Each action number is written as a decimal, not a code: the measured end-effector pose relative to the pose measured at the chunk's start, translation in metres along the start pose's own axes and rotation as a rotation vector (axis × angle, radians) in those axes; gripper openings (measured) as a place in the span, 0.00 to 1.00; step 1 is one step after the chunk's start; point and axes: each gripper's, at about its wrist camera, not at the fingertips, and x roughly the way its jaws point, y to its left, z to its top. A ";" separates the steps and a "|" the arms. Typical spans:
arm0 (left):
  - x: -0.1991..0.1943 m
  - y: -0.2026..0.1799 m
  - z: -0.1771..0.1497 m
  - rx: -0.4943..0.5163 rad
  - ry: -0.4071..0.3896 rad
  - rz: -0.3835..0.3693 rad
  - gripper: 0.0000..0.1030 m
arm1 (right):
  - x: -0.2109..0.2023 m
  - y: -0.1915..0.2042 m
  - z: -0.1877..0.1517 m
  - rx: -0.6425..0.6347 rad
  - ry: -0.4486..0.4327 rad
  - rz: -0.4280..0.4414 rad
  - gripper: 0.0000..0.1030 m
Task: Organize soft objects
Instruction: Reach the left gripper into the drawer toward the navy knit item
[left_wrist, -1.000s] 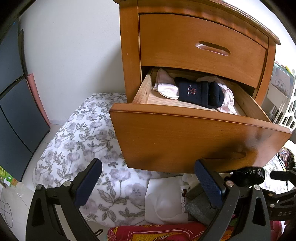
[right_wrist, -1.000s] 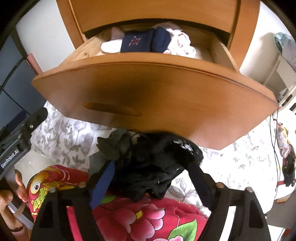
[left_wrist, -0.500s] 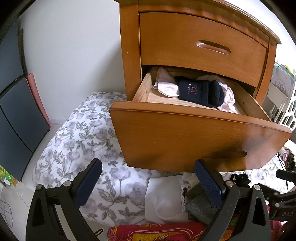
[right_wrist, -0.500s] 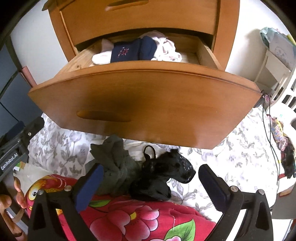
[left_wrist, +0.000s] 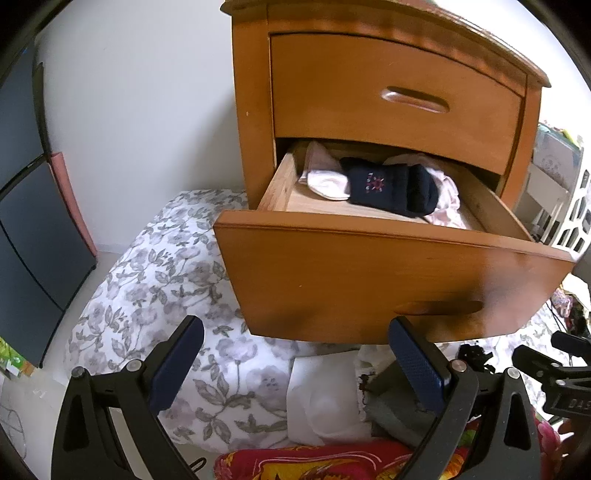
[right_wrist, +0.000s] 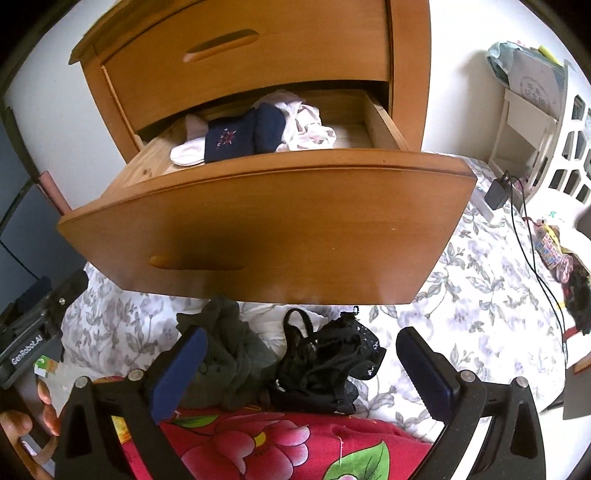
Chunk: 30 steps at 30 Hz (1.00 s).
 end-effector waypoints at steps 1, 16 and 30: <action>-0.002 0.000 0.000 0.001 -0.006 -0.003 0.97 | 0.000 0.001 -0.001 -0.006 -0.003 -0.003 1.00; -0.015 0.007 0.017 -0.044 -0.023 -0.086 0.97 | -0.007 0.007 -0.001 -0.032 -0.056 -0.058 1.00; -0.030 -0.008 0.090 0.086 -0.102 -0.101 0.97 | -0.002 -0.004 0.001 0.039 -0.059 -0.051 1.00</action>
